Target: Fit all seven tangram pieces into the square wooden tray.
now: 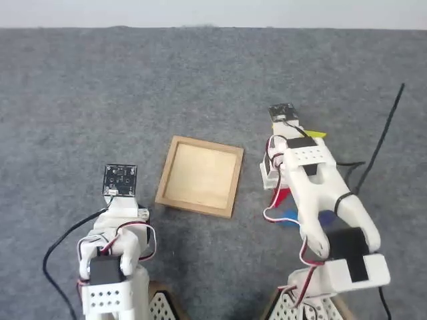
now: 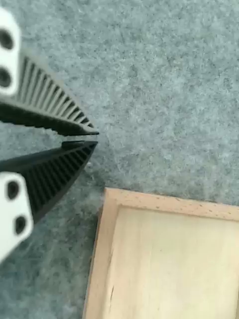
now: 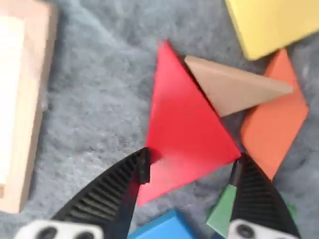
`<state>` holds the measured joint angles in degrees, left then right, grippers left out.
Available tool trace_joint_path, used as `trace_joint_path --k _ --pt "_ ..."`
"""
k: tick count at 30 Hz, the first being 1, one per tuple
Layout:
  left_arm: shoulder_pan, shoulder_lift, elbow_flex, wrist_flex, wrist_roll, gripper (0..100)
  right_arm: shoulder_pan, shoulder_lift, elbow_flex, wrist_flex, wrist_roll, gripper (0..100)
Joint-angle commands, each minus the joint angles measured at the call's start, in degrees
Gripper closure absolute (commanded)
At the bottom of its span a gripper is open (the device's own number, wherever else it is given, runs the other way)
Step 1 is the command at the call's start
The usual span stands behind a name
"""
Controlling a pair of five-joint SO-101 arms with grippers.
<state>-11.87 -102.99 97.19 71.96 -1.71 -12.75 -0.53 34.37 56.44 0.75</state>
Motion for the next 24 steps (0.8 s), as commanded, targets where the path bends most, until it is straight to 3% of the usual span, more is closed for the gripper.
trace_joint_path --k 1,18,24 --pt "-0.3 -1.1 -0.7 0.3 1.0 98 -0.4 -5.9 -1.7 0.5 2.7 72.1" --pt "-0.3 -1.1 -0.7 0.3 1.0 98 -3.8 -11.2 -1.8 -0.4 3.1 72.0" --pt "-0.3 -1.1 -0.7 0.3 1.0 98 -5.5 -5.4 -2.6 -1.6 6.3 71.1"
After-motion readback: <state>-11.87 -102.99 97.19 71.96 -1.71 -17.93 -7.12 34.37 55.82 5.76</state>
